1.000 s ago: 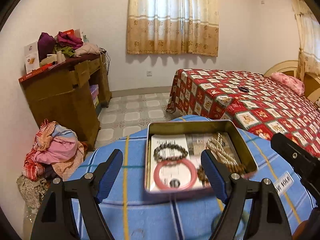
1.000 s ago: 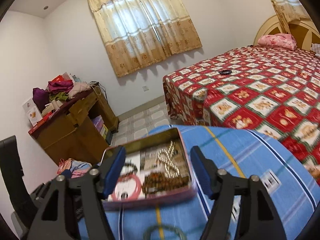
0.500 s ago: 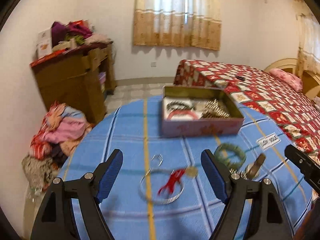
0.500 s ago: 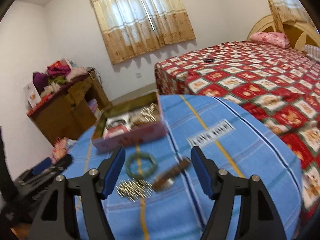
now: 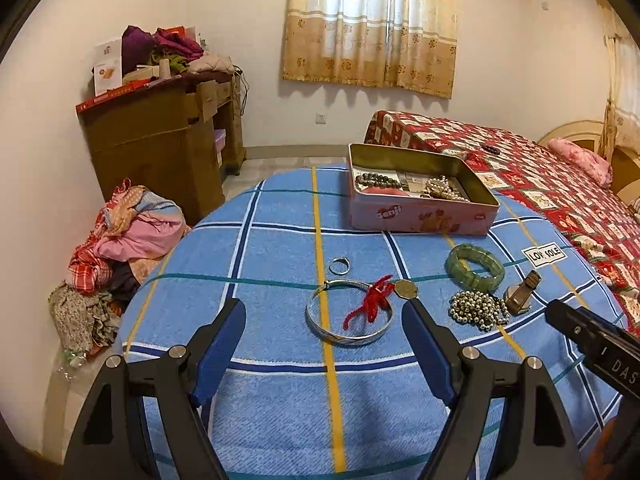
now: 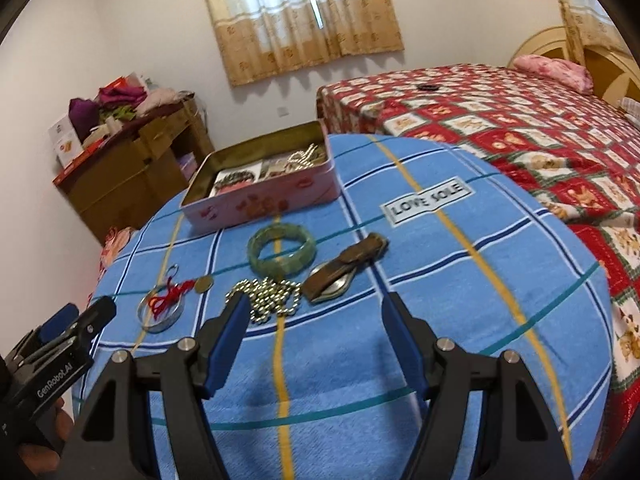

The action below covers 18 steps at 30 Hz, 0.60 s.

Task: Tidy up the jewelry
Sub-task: 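Grasp the gold bead bracelet with the right tool and lift it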

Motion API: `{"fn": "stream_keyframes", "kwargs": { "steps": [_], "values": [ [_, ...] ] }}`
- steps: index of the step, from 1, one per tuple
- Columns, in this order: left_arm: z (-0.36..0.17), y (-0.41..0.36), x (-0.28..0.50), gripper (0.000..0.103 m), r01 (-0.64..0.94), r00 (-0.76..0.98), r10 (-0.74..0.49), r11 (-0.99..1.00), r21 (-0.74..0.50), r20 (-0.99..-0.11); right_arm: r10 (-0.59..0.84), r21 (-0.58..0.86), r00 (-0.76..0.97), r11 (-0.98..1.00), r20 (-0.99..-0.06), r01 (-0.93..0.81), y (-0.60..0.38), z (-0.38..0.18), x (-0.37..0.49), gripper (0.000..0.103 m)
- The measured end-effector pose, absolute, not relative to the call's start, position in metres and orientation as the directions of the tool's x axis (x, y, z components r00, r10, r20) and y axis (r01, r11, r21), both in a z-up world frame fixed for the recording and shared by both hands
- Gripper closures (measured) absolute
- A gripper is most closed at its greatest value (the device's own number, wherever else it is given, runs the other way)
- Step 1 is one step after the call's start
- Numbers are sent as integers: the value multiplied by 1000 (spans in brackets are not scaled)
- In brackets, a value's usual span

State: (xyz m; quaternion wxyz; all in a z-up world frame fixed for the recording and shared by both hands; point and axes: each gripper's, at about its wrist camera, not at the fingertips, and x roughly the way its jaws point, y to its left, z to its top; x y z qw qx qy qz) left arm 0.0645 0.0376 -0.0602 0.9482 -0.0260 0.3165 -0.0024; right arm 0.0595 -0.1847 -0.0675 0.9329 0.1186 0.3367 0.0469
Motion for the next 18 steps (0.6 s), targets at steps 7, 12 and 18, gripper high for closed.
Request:
{"fn": "stream_keyframes", "kwargs": {
  "steps": [7, 12, 18],
  "values": [
    [-63, 42, 64, 22, -1, 784, -49, 997, -81, -618, 267, 288, 713, 953, -649, -95, -161, -71, 87, 32],
    [-56, 48, 61, 22, -3, 796, -46, 997, -80, -603, 258, 218, 660, 965, -705, -144, -133, -81, 113, 32],
    [-56, 49, 63, 22, 7, 791, -62, 996, -92, -608, 178, 96, 624, 982, -761, -163, -114, -93, 129, 37]
  ]
}}
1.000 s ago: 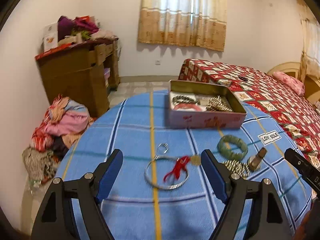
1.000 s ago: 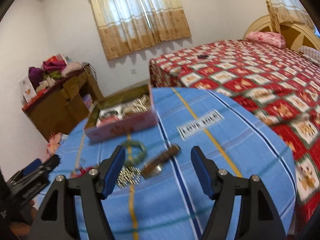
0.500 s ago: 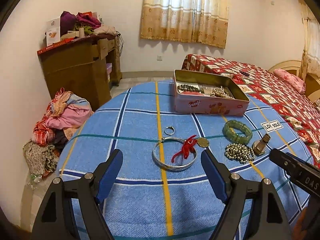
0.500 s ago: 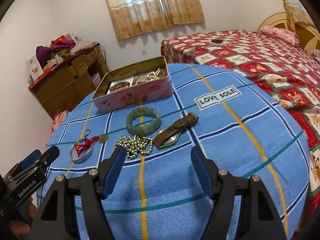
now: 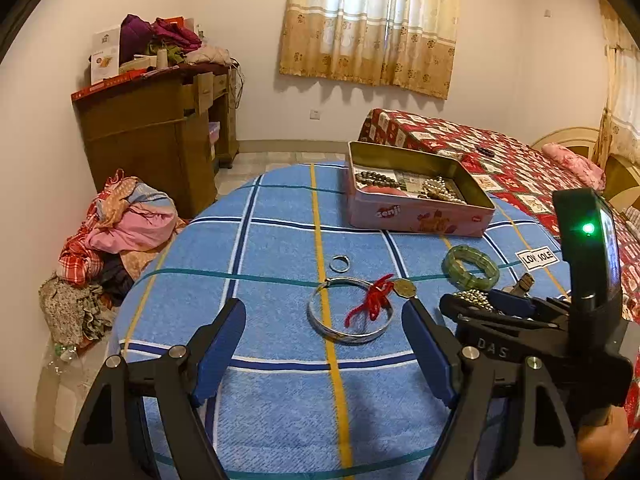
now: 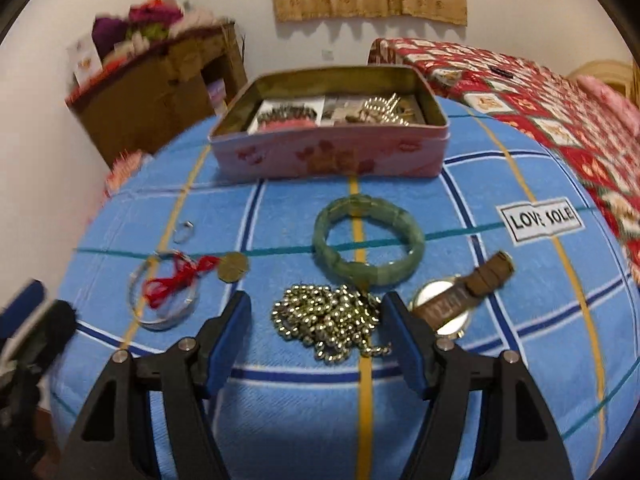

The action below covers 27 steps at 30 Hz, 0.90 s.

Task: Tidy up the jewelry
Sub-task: 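Grasp the gold bead bracelet with the right tool and lift it, then grasp the green jade bangle with the left tool while the right tool carries the gold beads toward the tin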

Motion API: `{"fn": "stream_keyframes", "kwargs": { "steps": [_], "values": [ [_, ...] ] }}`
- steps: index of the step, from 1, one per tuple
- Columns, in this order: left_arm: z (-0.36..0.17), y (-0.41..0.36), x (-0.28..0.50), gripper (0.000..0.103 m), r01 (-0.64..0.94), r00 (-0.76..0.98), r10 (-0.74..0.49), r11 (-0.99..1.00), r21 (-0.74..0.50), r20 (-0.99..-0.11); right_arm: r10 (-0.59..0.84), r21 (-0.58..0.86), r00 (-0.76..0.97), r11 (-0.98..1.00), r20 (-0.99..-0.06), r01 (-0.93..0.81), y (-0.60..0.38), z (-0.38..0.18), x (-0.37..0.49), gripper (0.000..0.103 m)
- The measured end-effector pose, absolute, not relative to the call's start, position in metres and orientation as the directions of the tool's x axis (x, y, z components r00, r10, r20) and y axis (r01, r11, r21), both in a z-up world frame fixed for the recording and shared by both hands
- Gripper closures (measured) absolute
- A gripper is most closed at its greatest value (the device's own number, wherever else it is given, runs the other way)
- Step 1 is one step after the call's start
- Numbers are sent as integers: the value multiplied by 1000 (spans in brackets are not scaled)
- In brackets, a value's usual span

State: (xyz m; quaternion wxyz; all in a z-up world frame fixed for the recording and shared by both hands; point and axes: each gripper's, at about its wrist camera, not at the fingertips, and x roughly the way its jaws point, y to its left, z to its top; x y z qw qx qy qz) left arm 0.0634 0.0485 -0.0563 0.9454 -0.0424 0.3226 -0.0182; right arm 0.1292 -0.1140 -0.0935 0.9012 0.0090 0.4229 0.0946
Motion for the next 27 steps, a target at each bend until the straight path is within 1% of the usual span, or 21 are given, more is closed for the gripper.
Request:
{"fn": "stream_keyframes", "kwargs": {
  "steps": [3, 4, 5, 6, 7, 10, 13, 18, 22, 24, 27],
  "values": [
    [-56, 47, 65, 22, 13, 791, -65, 996, -89, -608, 160, 81, 624, 985, -764, -153, -116, -94, 128, 46],
    [-56, 46, 64, 22, 15, 790, -67, 996, -90, -609, 147, 63, 624, 986, -767, -155, -116, -93, 127, 52],
    [-56, 45, 65, 22, 16, 790, -68, 996, -91, -609, 144, 55, 623, 986, -769, -159, -118, -93, 126, 61],
    [-56, 45, 65, 22, 17, 790, -69, 996, -91, -610, 146, 59, 620, 986, -771, -157, -122, -92, 126, 68],
    [-56, 44, 65, 22, 19, 790, -71, 996, -91, -610, 155, 77, 614, 985, -774, -152, -126, -91, 126, 81],
    [-57, 42, 65, 22, 24, 790, -76, 995, -92, -608, 201, 148, 604, 979, -771, -137, -139, -91, 126, 83],
    [-57, 39, 65, 22, 41, 790, -90, 995, -93, -607, 276, 249, 625, 959, -730, -132, -156, -85, 110, 85],
    [-52, 24, 67, 22, 115, 798, -150, 989, -96, -583, 274, 310, 707, 947, -651, -81, -186, -63, 85, 85],
    [-48, 4, 80, 22, 224, 769, -262, 965, -138, -583, 197, 304, 778, 953, -596, -8, -210, -45, 75, 85],
    [-46, -9, 88, 22, 255, 756, -289, 956, -142, -587, 138, 279, 819, 960, -557, 28, -218, -35, 70, 85],
    [-47, -30, 105, 22, 296, 729, -328, 942, -155, -601, 75, 243, 848, 968, -525, 65, -223, -31, 66, 85]
  ]
}}
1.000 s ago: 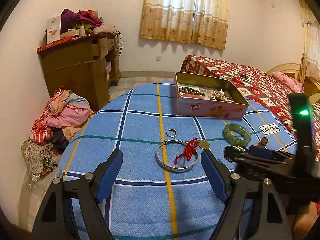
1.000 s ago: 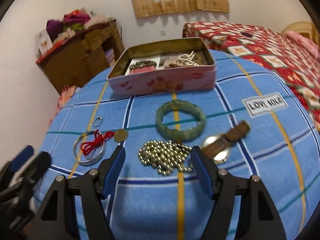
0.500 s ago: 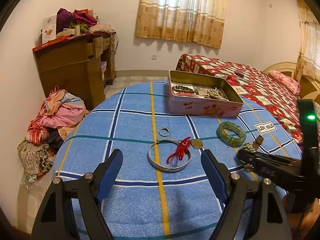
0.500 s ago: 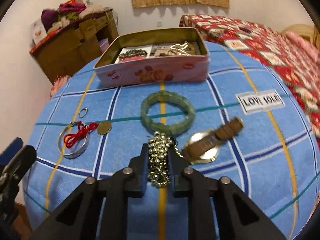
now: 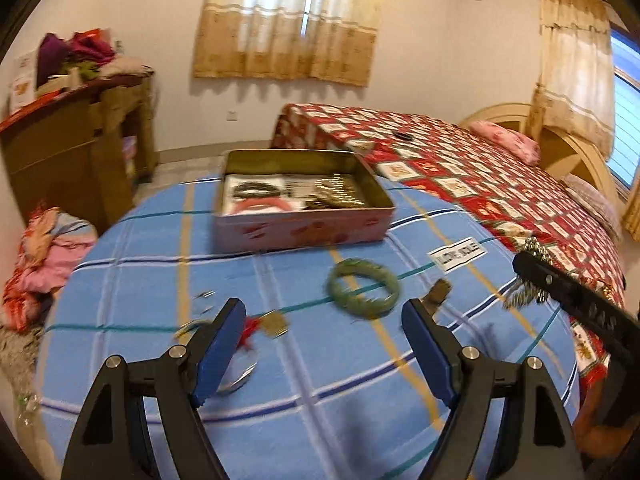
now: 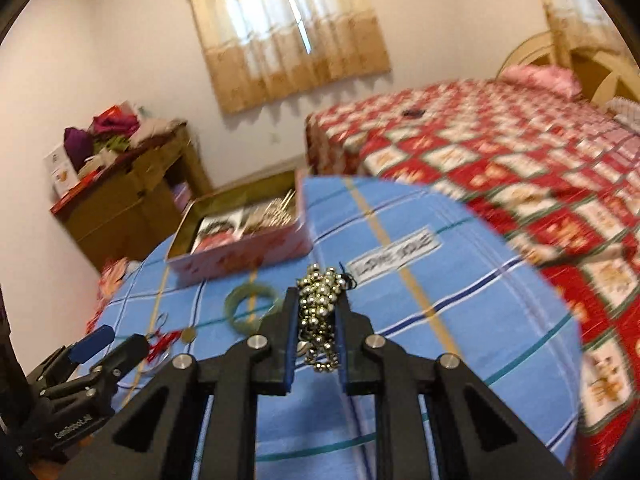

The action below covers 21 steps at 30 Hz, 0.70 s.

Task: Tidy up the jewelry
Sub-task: 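Grasp the green jade bangle with the left tool while the right tool carries the gold beads toward the tin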

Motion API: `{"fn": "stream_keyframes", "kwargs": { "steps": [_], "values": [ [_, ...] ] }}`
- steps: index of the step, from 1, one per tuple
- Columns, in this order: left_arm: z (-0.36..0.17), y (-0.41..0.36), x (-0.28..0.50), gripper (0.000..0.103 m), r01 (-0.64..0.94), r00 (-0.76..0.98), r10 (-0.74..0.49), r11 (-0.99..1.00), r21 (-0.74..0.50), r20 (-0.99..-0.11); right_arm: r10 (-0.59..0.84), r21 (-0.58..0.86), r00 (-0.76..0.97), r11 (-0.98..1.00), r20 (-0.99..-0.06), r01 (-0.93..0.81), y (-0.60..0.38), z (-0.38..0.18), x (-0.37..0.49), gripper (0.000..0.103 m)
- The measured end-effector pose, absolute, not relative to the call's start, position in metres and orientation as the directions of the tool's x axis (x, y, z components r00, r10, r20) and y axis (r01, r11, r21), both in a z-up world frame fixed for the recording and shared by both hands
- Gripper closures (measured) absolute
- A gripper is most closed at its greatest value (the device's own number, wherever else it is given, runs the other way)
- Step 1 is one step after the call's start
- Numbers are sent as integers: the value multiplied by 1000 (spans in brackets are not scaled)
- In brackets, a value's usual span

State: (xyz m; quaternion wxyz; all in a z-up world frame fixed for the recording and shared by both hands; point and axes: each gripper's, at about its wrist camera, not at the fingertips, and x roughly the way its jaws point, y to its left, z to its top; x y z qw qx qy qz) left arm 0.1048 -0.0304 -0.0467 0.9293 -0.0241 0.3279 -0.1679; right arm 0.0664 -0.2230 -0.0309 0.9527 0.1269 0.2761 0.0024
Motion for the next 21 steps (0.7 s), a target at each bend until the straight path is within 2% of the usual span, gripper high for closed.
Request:
{"fn": "stream_keyframes", "kwargs": {
  "steps": [3, 7, 13, 15, 16, 21],
  "values": [
    [-50, -53, 125, 22, 338, 684, -380, 922, -190, -623, 72, 243, 846, 967, -529, 70, -224, -35, 71, 84],
    [-62, -83, 153, 22, 343, 656, -367, 923, -172, -659, 81, 264, 840, 961, -537, 77, -229, -43, 75, 84],
    [-82, -98, 178, 22, 255, 642, -231, 964, -80, -731, 107, 296, 820, 952, -562, 79, -235, -58, 75, 85],
    [-88, -98, 179, 28, 253, 631, -227, 964, -80, -742, 128, 327, 815, 942, -566, 80, -241, -61, 75, 85],
    [-93, -99, 181, 38, 262, 618, -231, 962, -80, -752, 132, 334, 813, 939, -567, 81, -241, -62, 76, 85],
    [-93, -99, 181, 54, 288, 607, -243, 955, -75, -756, 154, 348, 802, 935, -577, 71, -238, -64, 79, 85]
  ]
}}
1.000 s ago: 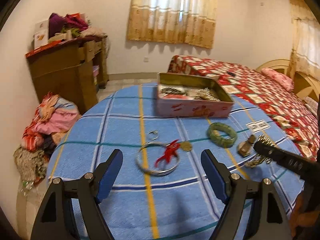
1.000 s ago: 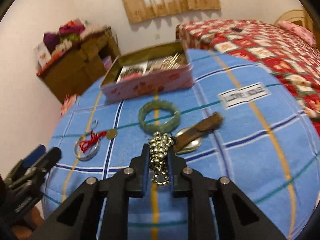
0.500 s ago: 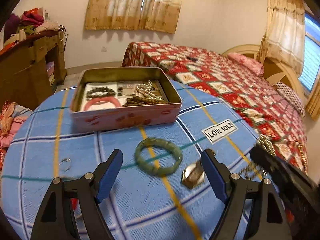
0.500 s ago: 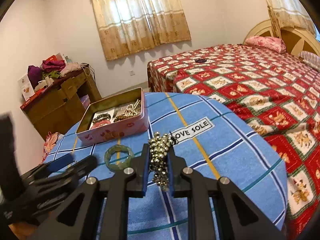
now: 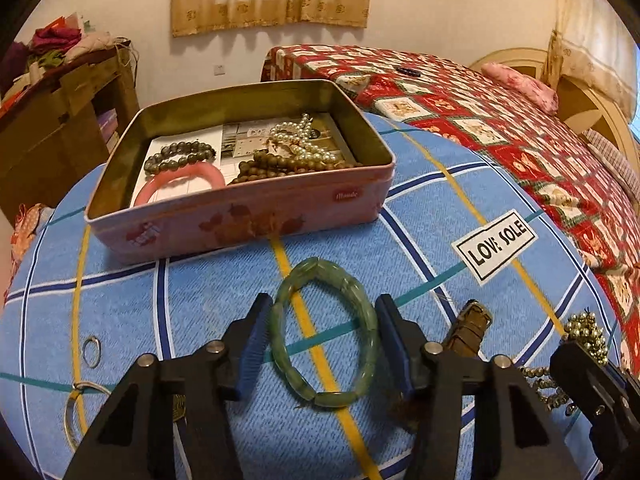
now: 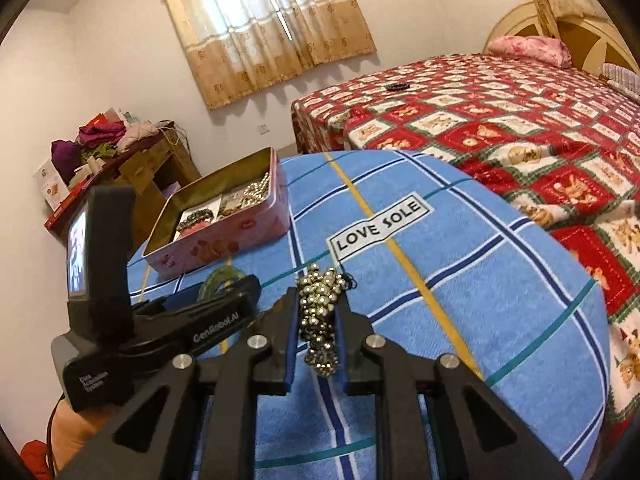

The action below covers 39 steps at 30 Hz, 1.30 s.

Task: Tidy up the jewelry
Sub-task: 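Grasp the green jade bangle with the left tool while the right tool carries the gold beads toward the tin, then lower the jade bangle and gold beads into the pink tin and open both tools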

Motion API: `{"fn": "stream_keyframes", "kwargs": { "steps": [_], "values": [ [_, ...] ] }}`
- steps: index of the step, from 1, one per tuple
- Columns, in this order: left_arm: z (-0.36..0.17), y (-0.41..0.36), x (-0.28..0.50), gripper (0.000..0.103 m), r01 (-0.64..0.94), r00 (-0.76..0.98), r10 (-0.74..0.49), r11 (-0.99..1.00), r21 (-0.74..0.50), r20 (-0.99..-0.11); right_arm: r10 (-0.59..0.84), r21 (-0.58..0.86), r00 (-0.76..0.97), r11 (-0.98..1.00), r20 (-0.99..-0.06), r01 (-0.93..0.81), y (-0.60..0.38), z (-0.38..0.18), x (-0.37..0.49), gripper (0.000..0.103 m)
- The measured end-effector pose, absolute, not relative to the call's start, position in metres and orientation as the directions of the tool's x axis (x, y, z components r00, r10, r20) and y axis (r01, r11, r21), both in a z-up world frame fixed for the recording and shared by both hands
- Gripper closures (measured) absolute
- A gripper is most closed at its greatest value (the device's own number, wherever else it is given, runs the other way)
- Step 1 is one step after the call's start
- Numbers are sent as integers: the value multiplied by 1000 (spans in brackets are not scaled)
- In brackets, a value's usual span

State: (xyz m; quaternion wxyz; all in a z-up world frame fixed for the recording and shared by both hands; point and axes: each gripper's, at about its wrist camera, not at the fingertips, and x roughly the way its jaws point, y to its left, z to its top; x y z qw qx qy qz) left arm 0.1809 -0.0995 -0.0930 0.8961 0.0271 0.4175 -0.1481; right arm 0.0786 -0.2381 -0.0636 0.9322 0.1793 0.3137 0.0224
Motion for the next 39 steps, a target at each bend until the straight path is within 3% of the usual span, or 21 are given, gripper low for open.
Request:
{"fn": "stream_keyframes", "kwargs": {
  "steps": [1, 2, 3, 17, 25, 39],
  "values": [
    [-93, -98, 180, 63, 289, 607, -251, 954, -84, -754, 156, 349, 802, 934, -576, 69, -238, -64, 79, 85],
    [-93, -97, 182, 81, 292, 606, -263, 951, -98, -751, 161, 351, 800, 934, -578, 66, -238, -65, 79, 85],
    [-93, -95, 182, 87, 298, 601, -281, 947, -116, -749, 163, 353, 798, 933, -580, 66, -238, -65, 79, 85],
    [-70, -62, 122, 89, 330, 651, -396, 916, -228, -647, 145, 352, 802, 932, -580, 87, -241, -65, 79, 85],
    [-54, -37, 102, 89, 314, 692, -386, 922, -226, -610, 149, 337, 811, 939, -565, 62, -230, -54, 75, 84],
    [-8, -24, 181, 89, 254, 821, -316, 948, -191, -476, 274, 346, 887, 928, -373, -141, -188, 16, 145, 84]
  ]
}}
